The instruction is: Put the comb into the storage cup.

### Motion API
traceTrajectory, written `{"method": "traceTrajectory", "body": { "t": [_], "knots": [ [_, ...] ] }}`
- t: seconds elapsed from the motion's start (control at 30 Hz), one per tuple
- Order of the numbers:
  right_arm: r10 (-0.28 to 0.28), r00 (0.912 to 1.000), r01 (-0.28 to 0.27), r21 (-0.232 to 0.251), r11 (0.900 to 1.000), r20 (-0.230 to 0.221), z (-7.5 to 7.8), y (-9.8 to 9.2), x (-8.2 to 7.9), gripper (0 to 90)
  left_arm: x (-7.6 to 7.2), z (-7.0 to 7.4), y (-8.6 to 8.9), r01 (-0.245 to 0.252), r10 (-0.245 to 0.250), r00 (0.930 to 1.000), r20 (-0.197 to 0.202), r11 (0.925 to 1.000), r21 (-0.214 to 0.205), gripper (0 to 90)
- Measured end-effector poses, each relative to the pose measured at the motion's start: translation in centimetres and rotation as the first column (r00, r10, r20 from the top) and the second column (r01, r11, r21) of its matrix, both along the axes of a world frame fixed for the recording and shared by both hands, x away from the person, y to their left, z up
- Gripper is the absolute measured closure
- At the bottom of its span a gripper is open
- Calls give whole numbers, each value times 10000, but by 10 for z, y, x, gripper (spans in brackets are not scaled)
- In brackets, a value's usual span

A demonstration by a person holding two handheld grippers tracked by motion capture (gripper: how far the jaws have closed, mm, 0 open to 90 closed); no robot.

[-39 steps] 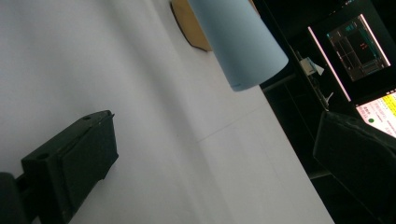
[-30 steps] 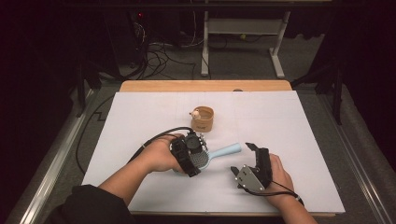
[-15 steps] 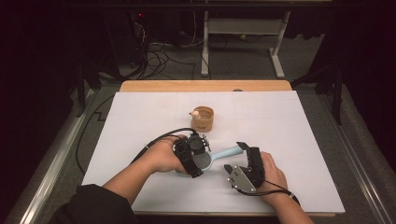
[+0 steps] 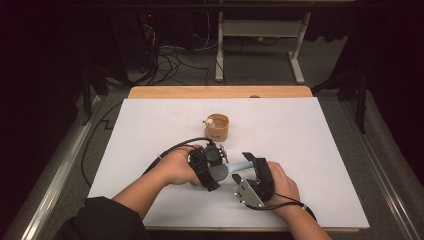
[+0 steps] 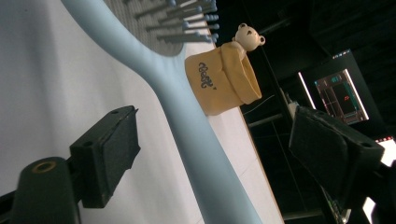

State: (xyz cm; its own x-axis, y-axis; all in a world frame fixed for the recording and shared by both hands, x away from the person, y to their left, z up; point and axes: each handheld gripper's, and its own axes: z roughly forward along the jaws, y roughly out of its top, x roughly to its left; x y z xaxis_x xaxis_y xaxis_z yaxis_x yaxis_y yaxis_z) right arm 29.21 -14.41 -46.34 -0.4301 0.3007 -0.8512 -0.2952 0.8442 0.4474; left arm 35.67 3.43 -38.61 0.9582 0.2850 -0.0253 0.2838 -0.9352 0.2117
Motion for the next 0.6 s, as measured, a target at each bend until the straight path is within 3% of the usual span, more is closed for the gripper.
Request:
{"method": "traceTrajectory", "body": {
  "t": [0.23,0.6],
  "knots": [
    [352,9993,-348,-325,9989,118,0,6,-1,278,0,2,-2,28,-28,10000,-28,9999,-101,207],
    [365,9989,-356,-328,9988,292,0,10,-3,460,-1,4,-4,4,-4,10000,12,9998,-209,207]
  ]
}}
